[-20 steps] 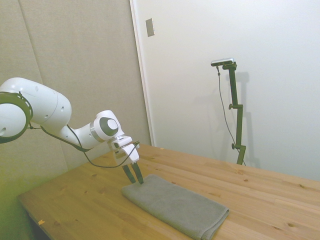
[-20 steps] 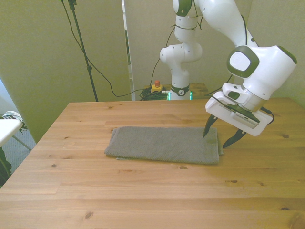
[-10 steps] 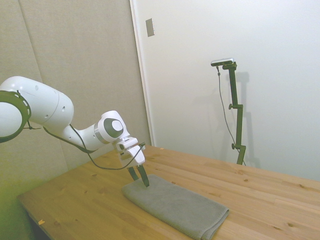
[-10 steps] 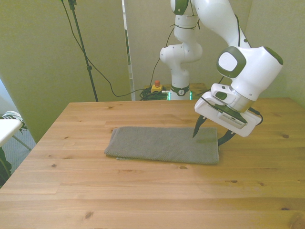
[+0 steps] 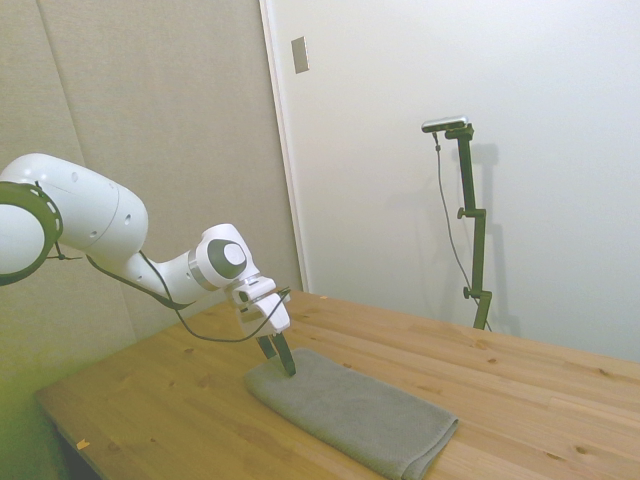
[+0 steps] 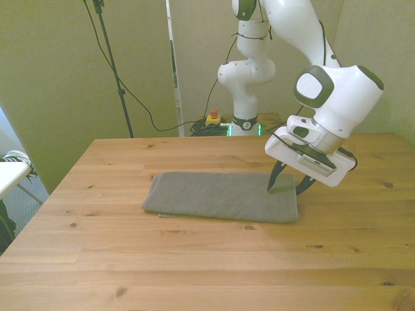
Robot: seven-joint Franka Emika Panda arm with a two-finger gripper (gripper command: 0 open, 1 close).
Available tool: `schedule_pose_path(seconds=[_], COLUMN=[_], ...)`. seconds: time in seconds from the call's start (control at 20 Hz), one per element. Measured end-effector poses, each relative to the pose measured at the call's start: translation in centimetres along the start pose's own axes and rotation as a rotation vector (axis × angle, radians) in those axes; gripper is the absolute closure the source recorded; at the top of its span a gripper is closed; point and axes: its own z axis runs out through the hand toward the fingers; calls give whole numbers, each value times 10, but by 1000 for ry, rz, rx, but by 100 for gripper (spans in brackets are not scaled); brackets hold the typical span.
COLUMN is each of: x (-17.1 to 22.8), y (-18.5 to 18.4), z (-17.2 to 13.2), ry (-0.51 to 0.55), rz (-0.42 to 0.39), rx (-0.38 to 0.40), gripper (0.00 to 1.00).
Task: Fold the towel
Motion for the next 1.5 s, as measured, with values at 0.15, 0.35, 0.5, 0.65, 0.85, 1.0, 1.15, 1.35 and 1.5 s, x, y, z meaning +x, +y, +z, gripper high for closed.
schedule_pose_path(seconds=[0.15, 0.35, 0.5, 0.65, 0.85, 1.0, 1.15, 1.35, 1.5], x=[-1, 0, 2, 5, 19, 42, 71, 118, 156], y=[0, 2, 5, 8, 17, 37, 66, 113, 146], z=[2, 5, 5, 3, -8, -26, -43, -51, -36], ry=[-1, -4, -3, -3, -3, -11, -22, -44, -69], rz=[-1, 1, 5, 9, 25, 49, 81, 140, 184], rx=[4, 6, 9, 15, 48, 88, 131, 170, 191], gripper=[100, 100, 100, 100, 100, 100, 100, 100, 100])
